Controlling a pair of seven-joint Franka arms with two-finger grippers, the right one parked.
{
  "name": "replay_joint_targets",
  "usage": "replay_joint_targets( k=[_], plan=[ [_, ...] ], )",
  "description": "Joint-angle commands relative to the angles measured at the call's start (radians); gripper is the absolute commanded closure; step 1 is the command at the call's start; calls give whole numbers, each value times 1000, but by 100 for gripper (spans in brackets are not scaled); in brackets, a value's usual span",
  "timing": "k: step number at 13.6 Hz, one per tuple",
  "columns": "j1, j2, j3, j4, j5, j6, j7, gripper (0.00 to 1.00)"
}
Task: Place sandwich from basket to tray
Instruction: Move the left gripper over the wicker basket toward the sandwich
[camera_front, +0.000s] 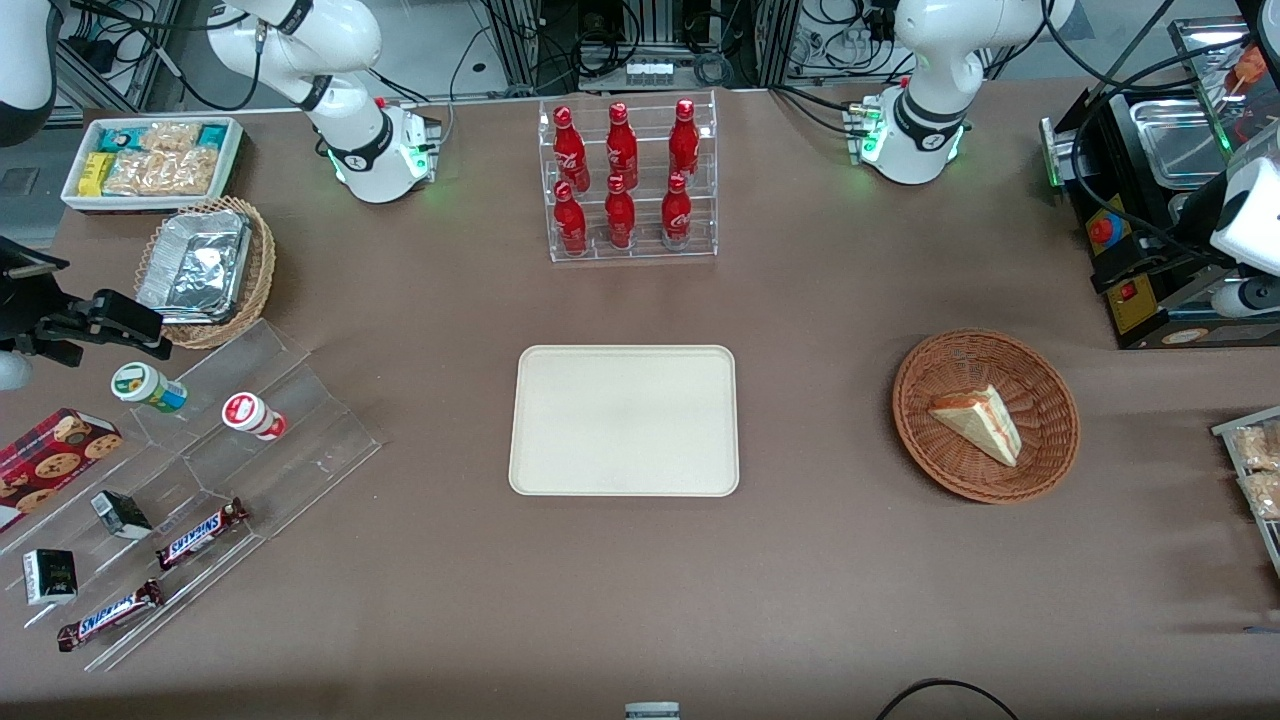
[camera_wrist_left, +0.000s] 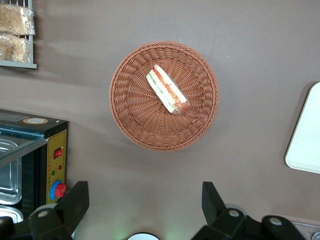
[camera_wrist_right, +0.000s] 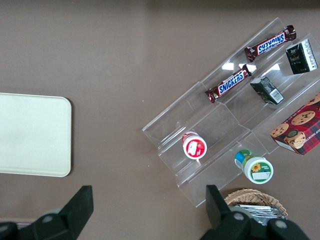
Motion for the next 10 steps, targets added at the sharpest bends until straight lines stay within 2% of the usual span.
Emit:
replay_joint_targets(
  k=[1, 5, 10],
  plan=[
    [1, -4, -10, 6, -1, -17, 15, 0],
    [9, 34, -8, 35, 11, -1, 10, 0],
    [35, 175, -5, 44, 10, 117, -105, 0]
  ],
)
